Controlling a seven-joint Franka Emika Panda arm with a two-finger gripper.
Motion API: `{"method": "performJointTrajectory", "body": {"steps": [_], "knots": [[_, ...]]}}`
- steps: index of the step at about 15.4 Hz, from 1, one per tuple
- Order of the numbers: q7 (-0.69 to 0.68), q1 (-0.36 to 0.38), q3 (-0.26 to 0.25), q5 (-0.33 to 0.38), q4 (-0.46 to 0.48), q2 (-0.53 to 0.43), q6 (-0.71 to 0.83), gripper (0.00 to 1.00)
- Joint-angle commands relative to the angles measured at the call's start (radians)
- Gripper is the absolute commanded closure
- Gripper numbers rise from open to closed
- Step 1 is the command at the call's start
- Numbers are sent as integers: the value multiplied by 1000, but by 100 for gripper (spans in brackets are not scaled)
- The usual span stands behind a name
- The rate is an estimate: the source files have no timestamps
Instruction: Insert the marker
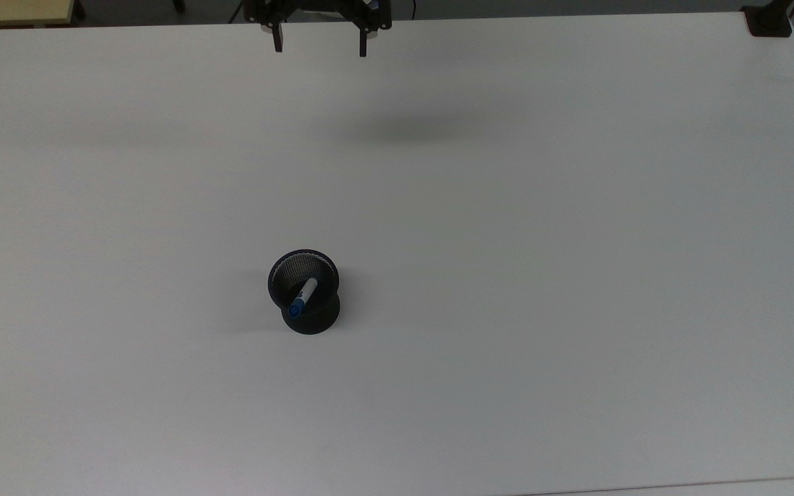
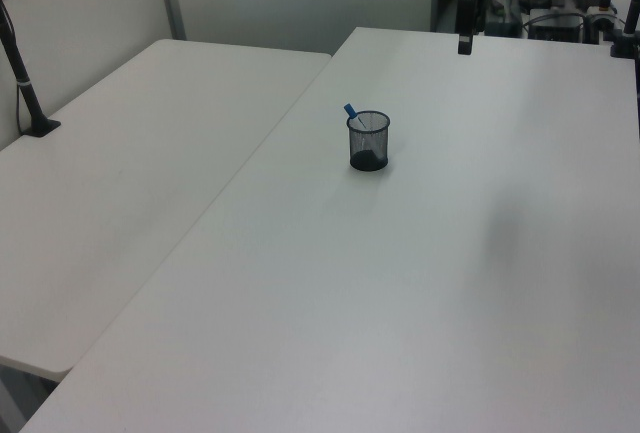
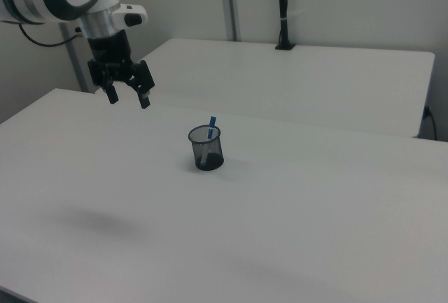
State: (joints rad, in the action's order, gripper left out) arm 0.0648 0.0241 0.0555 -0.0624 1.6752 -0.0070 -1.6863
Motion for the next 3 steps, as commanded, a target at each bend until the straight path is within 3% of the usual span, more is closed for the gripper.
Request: {"method": "performJointTrajectory", "body": {"steps": [1, 3], "knots": [[-16, -6, 10, -7, 23, -22, 22, 0], [-13, -4, 10, -5, 23, -19, 31, 0]]}}
